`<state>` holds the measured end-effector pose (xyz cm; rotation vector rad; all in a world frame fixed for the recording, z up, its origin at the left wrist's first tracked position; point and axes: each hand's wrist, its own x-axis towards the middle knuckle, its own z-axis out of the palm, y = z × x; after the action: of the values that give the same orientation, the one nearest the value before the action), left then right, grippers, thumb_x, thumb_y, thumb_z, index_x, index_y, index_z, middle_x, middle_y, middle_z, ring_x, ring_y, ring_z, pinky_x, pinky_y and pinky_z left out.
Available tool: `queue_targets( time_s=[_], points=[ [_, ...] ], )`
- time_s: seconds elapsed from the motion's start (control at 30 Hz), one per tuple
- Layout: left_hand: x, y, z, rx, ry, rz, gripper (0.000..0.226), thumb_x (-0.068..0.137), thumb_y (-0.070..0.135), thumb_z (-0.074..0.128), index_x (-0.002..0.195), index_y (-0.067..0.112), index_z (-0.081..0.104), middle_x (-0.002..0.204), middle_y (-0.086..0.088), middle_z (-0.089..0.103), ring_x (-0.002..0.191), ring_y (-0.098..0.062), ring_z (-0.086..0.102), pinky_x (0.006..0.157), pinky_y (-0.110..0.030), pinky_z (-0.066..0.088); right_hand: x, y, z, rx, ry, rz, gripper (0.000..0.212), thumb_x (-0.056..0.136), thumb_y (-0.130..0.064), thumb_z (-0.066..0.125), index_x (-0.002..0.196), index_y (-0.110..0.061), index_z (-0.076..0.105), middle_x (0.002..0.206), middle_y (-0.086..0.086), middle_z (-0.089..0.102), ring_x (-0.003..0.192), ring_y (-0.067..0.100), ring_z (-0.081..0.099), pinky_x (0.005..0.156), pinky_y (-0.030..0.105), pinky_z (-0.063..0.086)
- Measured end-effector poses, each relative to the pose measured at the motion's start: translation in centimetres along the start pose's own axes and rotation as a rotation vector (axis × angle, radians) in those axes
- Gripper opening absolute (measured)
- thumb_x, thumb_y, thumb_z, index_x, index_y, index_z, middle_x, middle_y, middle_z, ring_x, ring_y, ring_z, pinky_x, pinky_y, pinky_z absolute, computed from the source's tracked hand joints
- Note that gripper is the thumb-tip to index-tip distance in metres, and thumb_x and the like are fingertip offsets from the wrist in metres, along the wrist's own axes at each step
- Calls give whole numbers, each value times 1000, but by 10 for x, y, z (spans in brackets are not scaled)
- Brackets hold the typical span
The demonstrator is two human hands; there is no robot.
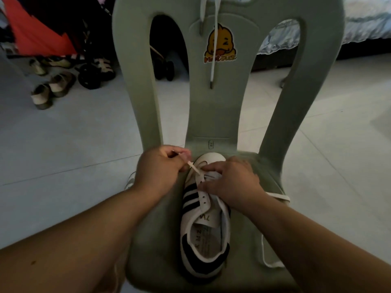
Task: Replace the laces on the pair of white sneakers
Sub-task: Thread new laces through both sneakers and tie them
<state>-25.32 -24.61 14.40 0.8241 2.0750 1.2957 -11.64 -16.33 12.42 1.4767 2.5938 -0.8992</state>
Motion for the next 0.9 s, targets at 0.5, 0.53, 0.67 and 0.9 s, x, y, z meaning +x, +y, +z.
queue_targets(
  time_s=[0.5,0.53,0.67,0.9],
  points=[
    [19,-24,-106,3,116,-233,10,91,14,59,89,17,68,82,-5,66,72,-14,61,63,-26,49,2,2,3,16,-18,-1,44,71,-58,70,113,-49,62,101,-10,43,115,21,46,99,46,42],
    [16,-30,-103,186,45,-196,10,90,15,61,85,19,68,81,-4,67,73,-15,63,64,-27,48,3,4,3,66,-13,-9,39,74,-57,68,111,-47,64,100,-11,49,109,18,52,96,43,45],
    [11,-36,-84,766,-199,2,18,84,28,69,102,25,71,92,7,68,79,-7,59,67,-23,40,3,11,-11,246,30,25,16,93,-35,54,104,-28,63,89,-10,64,80,6,60,69,25,48],
    [3,-14,-16,770,-317,324,44,85,41,64,127,32,58,126,6,61,112,-12,56,90,-24,41,-3,27,-24,245,-141,101,11,85,-29,62,95,-25,65,88,-1,68,80,14,64,70,27,50]
  ],
)
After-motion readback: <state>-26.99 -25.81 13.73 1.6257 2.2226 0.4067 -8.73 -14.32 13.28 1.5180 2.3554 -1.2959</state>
